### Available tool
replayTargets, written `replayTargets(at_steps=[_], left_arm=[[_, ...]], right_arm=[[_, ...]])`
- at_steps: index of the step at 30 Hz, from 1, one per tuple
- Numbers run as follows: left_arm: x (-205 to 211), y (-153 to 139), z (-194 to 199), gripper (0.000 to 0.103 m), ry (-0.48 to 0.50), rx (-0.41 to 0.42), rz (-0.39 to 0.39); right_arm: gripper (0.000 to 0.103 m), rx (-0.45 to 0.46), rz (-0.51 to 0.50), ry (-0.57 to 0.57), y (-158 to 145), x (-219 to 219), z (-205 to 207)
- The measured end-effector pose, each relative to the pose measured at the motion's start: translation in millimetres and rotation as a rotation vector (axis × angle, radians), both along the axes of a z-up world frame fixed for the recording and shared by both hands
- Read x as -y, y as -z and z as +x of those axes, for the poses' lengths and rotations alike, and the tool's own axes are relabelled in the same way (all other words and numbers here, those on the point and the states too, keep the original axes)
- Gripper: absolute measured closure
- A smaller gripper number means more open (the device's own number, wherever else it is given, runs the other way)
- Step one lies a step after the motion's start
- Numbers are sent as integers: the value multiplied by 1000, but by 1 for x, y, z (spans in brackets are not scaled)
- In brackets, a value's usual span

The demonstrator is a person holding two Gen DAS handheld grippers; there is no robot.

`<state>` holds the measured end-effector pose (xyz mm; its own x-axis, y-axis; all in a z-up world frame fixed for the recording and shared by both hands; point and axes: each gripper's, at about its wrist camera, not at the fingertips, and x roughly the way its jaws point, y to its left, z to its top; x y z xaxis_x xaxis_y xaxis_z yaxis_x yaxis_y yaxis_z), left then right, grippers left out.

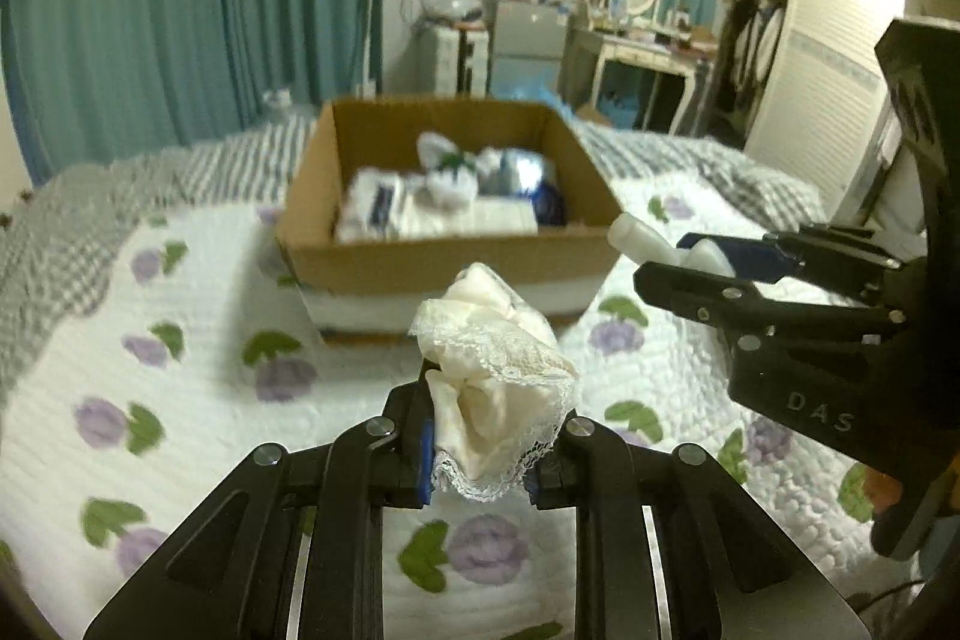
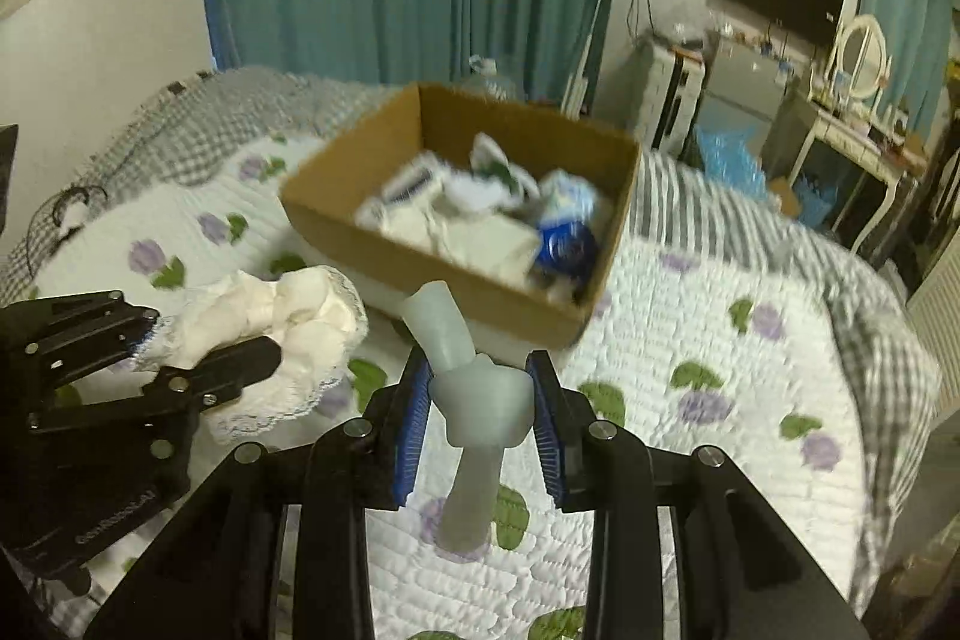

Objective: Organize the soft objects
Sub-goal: 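Carry both items into the cardboard box and open both tools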

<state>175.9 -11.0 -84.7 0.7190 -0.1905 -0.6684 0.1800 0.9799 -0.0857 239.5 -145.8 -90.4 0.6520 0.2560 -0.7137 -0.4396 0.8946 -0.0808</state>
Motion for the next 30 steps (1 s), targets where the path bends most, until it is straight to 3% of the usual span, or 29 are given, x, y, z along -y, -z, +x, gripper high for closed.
replayTargets(at_steps=[6, 13, 22, 30], left_arm=[[-10, -31, 2, 83, 3, 81, 34], [-18, -54, 29, 83, -12, 155, 68], [-24, -42, 95, 80, -4, 166, 81], [-28, -5, 157, 79, 5, 75, 93]], right_arm=[[71, 85, 2, -21, -44, -21, -3], [71, 124, 22, -35, -68, -39, 22], [71, 82, 74, 2, -50, -44, 85], [71, 9, 105, 23, -14, -43, 144]])
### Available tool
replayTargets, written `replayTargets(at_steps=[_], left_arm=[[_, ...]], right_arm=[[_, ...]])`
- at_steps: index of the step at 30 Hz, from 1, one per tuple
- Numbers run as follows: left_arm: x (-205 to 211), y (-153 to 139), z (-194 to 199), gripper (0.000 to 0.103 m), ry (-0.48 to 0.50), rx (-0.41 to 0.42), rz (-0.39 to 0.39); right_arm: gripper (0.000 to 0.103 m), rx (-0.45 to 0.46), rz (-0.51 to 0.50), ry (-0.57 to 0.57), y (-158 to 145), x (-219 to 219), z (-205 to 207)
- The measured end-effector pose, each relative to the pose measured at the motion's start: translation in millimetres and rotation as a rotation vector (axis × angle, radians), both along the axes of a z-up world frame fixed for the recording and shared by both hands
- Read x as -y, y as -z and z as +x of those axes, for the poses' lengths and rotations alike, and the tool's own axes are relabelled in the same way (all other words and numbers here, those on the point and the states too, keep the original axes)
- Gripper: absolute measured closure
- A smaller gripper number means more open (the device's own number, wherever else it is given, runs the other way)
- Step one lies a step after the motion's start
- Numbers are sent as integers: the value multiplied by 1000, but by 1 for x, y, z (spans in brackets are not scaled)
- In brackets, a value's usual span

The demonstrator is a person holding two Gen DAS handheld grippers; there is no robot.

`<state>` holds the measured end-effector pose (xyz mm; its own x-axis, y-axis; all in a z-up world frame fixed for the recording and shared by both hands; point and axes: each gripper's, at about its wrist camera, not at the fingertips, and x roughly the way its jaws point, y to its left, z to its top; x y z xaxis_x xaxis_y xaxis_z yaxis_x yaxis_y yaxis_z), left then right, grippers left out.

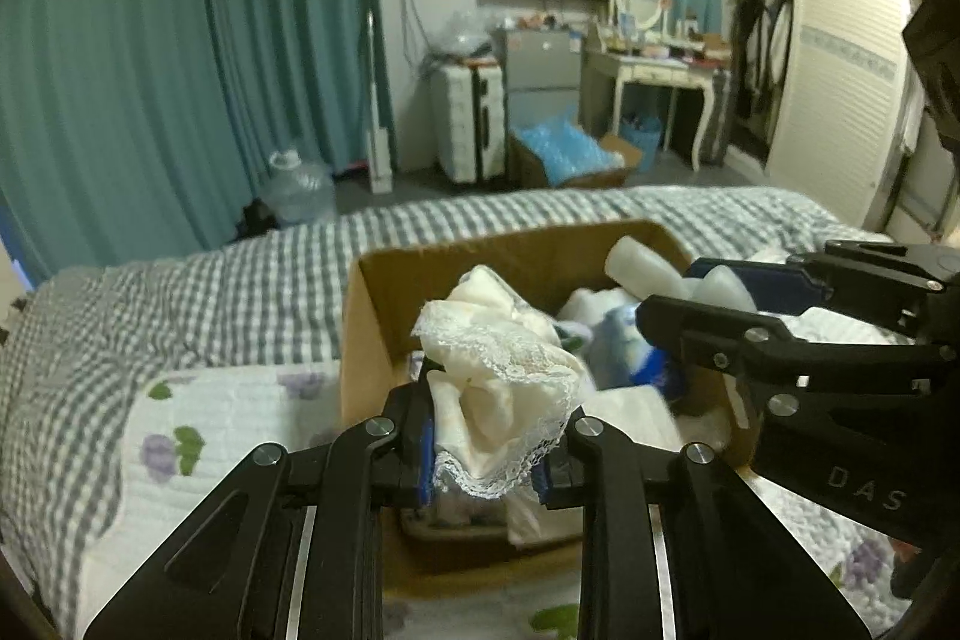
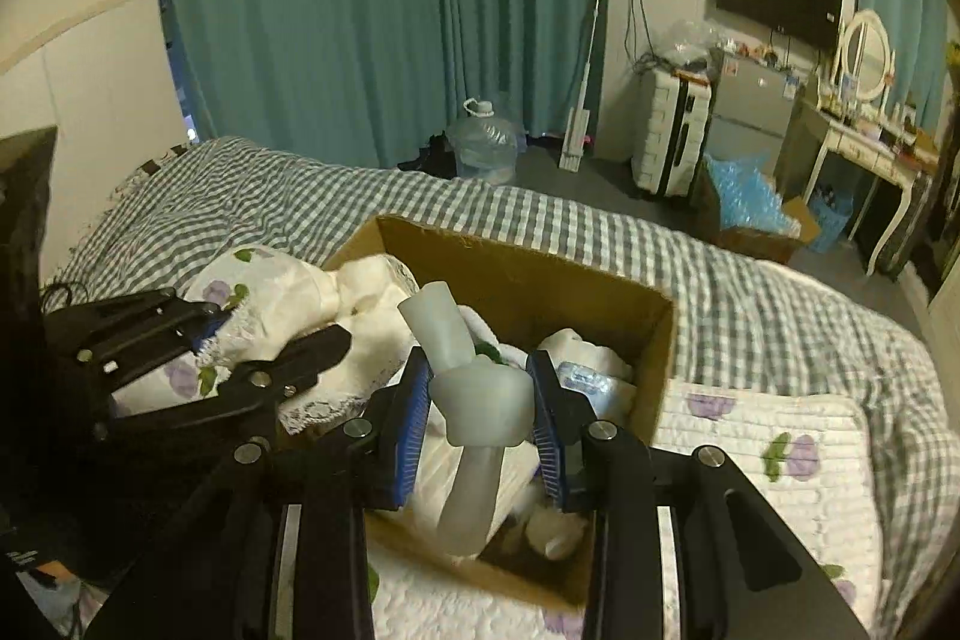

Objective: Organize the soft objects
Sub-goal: 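Carry both items into the cardboard box and open both tools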

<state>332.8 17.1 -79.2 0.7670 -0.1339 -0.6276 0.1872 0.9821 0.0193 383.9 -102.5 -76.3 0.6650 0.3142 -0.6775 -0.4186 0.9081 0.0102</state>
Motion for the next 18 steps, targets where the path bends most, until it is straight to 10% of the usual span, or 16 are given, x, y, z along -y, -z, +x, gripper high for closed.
replayTargets(at_steps=[4, 8, 18], left_arm=[[3, 16, 17, 72, -12, -23, 33], [1, 23, 11, 26, -17, 23, 31], [-2, -26, -22, 24, -29, 119, 54]], right_arm=[[68, -22, 49, 11, 12, 1, 23], [41, -17, 68, 49, 21, 2, 38], [22, 105, 44, 154, -28, 23, 11]])
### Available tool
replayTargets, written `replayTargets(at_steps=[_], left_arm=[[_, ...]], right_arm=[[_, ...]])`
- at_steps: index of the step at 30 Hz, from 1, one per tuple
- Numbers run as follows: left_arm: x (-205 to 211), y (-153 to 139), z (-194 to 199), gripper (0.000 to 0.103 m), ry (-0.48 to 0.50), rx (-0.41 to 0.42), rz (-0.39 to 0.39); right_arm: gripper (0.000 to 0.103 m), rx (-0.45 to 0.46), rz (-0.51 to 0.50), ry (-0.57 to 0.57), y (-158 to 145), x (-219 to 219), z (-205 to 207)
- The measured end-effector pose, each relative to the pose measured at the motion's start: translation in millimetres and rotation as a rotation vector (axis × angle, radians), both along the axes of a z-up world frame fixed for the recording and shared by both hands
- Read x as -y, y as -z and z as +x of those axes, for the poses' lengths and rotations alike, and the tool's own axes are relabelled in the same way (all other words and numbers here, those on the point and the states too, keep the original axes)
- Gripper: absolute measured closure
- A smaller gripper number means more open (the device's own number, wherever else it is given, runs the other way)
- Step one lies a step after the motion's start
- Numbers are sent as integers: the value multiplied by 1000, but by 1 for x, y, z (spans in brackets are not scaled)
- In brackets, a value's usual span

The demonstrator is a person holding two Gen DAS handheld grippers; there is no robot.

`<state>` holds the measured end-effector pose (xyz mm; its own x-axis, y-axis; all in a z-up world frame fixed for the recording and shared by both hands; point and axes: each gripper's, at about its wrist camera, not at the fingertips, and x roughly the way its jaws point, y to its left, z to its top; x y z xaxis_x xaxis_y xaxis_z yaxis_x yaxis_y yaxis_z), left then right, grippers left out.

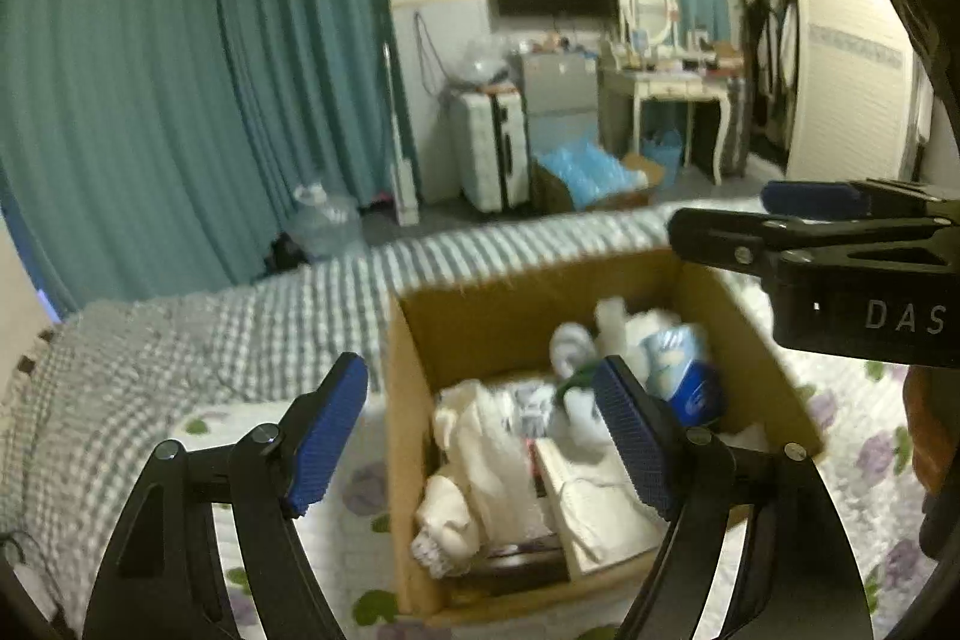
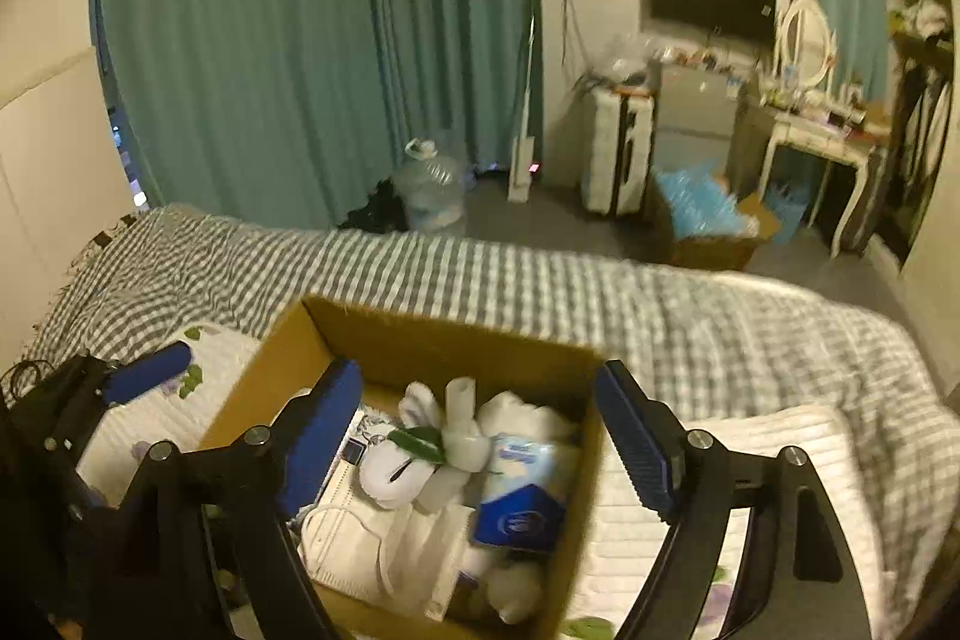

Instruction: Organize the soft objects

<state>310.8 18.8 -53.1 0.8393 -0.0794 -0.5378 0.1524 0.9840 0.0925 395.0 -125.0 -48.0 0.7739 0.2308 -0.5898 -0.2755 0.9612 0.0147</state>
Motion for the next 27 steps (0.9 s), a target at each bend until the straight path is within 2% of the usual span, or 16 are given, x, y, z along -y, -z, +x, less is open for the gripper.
replayTargets(at_steps=[4, 8, 13, 17, 20, 22, 24, 27], left_arm=[[-5, -49, -37, 24, -10, 91, -17], [-9, -103, -95, 3, -43, 243, -11], [-20, -149, -153, 2, -40, 354, -47], [-27, -175, -199, 0, -44, 425, -75], [-35, -178, -224, 0, -47, 457, -109], [-41, -171, -238, 0, -38, 452, -144], [-39, -156, -248, 0, -19, 432, -166], [-40, -124, -254, 0, -49, 447, -146]], right_arm=[[14, 94, -5, 27, -57, 9, -43], [9, 177, 4, 44, -110, 16, -98], [0, 221, 74, 39, -165, 25, -164], [0, 272, 94, 27, -197, 25, -222], [0, 291, 102, 47, -203, 29, -256], [0, 320, 130, 61, -194, 33, -280], [0, 343, 143, 61, -181, 37, -293], [0, 393, 142, 61, -148, 40, -310]])
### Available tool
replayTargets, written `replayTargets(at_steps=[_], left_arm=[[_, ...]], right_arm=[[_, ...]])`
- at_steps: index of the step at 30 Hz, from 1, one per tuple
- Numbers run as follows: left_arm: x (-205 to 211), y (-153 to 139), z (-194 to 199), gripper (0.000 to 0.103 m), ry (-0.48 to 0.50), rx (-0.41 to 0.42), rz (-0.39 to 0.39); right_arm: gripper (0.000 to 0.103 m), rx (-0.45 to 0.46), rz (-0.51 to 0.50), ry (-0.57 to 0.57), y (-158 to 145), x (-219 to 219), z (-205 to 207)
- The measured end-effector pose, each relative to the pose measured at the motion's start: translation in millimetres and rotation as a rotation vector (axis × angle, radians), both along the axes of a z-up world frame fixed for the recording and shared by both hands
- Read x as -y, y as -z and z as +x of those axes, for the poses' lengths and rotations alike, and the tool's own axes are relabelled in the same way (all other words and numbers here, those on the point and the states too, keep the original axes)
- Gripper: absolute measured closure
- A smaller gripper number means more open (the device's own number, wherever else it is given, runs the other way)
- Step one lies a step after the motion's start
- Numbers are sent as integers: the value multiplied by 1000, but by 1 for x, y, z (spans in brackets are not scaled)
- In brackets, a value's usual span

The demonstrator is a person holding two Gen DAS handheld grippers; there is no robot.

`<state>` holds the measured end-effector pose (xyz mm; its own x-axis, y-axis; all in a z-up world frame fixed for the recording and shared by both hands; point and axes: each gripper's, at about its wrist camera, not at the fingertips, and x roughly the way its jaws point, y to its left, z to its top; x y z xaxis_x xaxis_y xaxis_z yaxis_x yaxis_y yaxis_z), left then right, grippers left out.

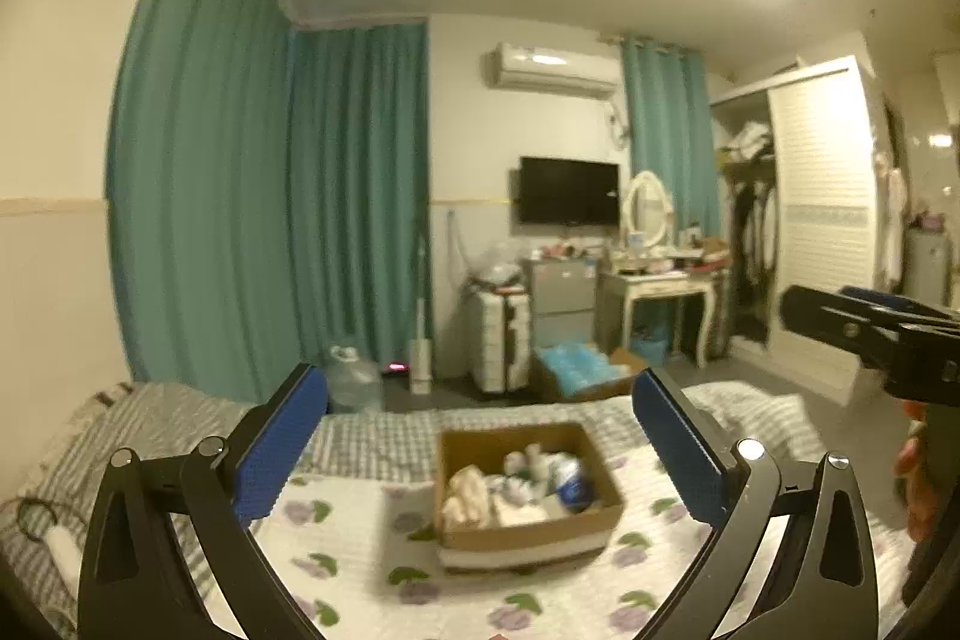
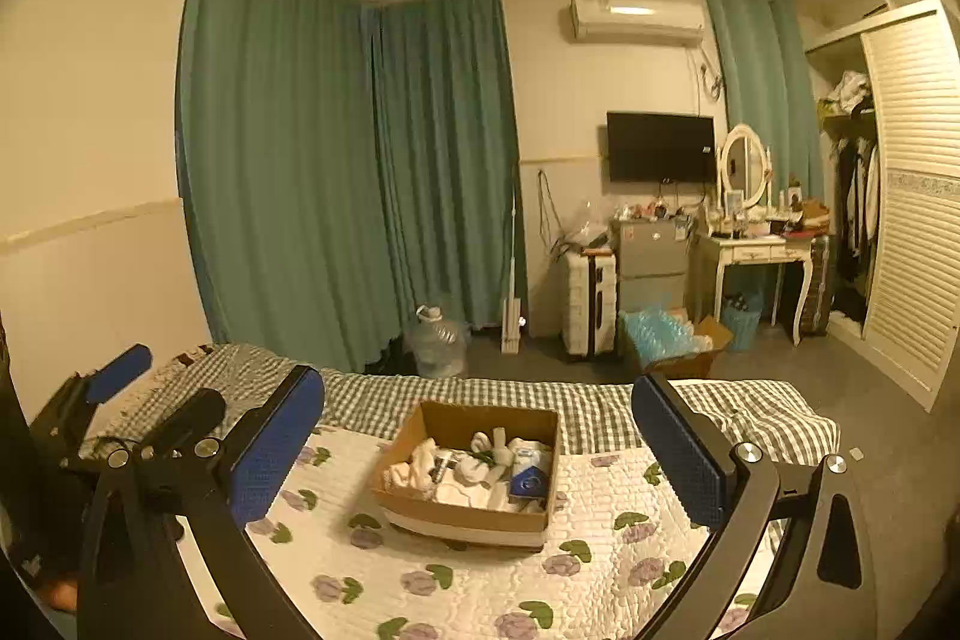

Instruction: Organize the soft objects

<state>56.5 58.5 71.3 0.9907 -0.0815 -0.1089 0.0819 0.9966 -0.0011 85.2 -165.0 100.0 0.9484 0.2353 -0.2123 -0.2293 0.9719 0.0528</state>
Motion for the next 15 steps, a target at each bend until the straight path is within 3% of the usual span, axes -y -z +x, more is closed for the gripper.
replayTargets(at_steps=[4, 8, 11, 15], left_arm=[[1, 47, 2, 0, -71, -44, -22], [7, 83, 12, 0, -78, -104, 12], [8, 95, 18, 0, -88, -138, 37], [8, 102, 17, 0, -77, -154, 41]], right_arm=[[0, 49, 27, 59, 63, 1, -5], [0, -46, 2, 90, 121, -3, 16], [0, -95, -60, 102, 146, -7, 29], [0, -144, -45, 100, 158, -1, 42]])
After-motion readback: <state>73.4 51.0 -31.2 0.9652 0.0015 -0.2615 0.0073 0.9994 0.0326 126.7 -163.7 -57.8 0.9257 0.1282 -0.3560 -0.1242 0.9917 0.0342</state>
